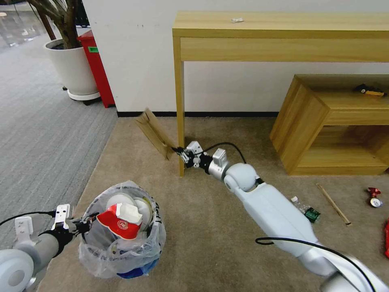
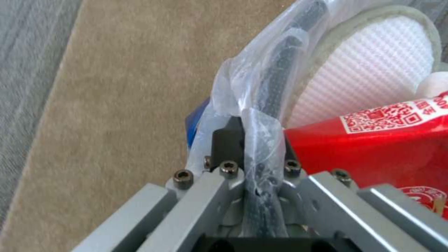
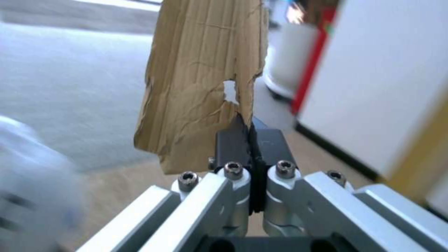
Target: Pick up the trash bin and place the garbage on the floor into it.
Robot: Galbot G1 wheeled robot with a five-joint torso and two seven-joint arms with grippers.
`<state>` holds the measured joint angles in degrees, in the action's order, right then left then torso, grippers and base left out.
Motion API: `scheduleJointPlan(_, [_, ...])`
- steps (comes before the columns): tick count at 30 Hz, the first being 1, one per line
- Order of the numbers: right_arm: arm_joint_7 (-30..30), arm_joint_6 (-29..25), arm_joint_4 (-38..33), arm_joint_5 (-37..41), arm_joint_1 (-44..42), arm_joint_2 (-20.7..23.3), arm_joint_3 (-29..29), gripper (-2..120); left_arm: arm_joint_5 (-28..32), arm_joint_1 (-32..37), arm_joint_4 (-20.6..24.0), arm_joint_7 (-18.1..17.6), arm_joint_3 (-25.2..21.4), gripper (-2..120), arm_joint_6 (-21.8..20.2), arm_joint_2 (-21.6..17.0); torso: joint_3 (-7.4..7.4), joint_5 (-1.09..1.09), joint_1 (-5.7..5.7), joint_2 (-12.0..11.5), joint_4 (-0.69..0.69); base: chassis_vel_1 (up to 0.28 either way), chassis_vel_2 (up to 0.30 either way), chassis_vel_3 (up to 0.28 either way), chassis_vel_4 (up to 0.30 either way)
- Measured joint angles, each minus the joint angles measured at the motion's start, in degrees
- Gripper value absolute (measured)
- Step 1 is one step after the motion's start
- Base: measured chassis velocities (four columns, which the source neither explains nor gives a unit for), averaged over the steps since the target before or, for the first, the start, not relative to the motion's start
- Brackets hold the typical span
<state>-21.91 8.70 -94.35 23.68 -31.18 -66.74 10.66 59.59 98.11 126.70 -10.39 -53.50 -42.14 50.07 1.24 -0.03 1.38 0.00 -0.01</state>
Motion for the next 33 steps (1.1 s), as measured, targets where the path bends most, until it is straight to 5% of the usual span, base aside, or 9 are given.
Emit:
scheduleJointPlan(5, [-0.2, 3.4, -8.8, -0.1, -1.0, 0.8, 3.5, 0, 2.5, -1.8, 0.1, -3.6, 2.4, 0, 0.0, -3.8, 0.00, 0.00, 0.00, 0.0, 0.01, 0.000, 0.000, 0.000, 0.000])
scheduleJointPlan(18, [-2.0, 4.8, -8.6, -10.5, -0.9, 0.3, 12.5, 0, 14.4, -5.9, 0.8, -11.8, 5.2, 0, 0.0, -8.9, 0.00, 0.00, 0.00, 0.0, 0.00, 0.000, 0.000, 0.000, 0.000])
scheduleJointPlan(33, [-1.7, 8.9, -9.7, -9.5, -1.8, 2.3, 14.1, 0, 17.7, -5.4, 1.4, -13.1, 3.9, 0, 0.0, -8.2, 0.00, 0.00, 0.00, 0.0, 0.01, 0.000, 0.000, 0.000, 0.000])
